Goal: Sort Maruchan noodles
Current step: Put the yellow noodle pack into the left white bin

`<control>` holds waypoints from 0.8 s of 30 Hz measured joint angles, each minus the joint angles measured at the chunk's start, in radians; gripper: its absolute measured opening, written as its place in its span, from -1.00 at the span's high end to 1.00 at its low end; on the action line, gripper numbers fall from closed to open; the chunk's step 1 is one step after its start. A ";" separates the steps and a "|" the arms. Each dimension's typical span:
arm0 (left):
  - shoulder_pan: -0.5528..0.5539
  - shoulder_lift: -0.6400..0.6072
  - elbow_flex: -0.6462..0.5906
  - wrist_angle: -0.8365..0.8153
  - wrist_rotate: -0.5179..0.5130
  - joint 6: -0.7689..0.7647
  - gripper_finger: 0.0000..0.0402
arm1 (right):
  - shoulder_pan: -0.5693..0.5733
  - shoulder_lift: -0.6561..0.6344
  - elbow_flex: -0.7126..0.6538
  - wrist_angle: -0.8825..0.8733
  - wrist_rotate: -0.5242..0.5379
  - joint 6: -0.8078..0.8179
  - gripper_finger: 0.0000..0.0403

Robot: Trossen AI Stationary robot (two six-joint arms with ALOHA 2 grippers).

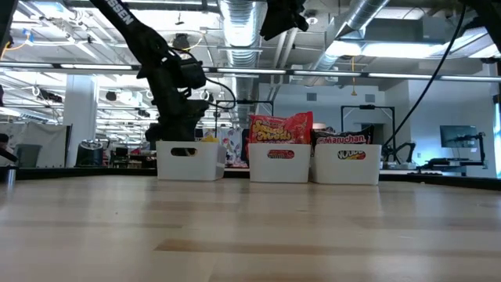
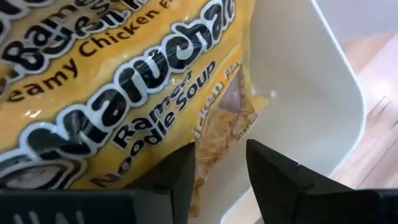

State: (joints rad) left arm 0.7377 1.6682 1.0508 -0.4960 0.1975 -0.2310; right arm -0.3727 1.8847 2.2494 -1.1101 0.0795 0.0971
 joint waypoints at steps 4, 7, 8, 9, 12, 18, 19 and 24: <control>0.007 -0.009 0.002 0.021 -0.037 0.028 0.32 | 0.001 0.000 0.000 -0.001 0.000 0.000 0.42; 0.014 0.001 0.002 0.030 -0.063 0.046 0.32 | 0.001 0.000 0.000 -0.001 0.000 0.000 0.42; 0.020 0.003 0.002 0.028 -0.059 0.047 0.32 | 0.002 0.000 0.000 -0.002 0.000 0.000 0.42; 0.025 0.003 0.002 0.029 -0.055 0.047 0.32 | 0.004 0.000 0.000 -0.002 0.000 0.000 0.42; 0.026 0.003 0.002 0.040 -0.057 0.047 0.32 | 0.005 0.000 0.000 -0.002 0.000 0.000 0.42; 0.030 0.001 0.032 0.067 0.076 0.052 0.32 | 0.005 0.000 0.000 -0.005 0.000 0.000 0.42; 0.028 0.001 0.042 0.066 0.098 0.052 0.32 | 0.005 0.000 0.000 -0.005 0.000 0.000 0.42; 0.026 0.000 0.120 -0.016 0.123 0.068 0.32 | 0.006 0.000 0.000 -0.017 0.000 0.017 0.42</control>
State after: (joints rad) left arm 0.7635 1.6684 1.1707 -0.5120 0.3206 -0.1633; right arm -0.3668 1.8851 2.2494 -1.1271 0.0792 0.1136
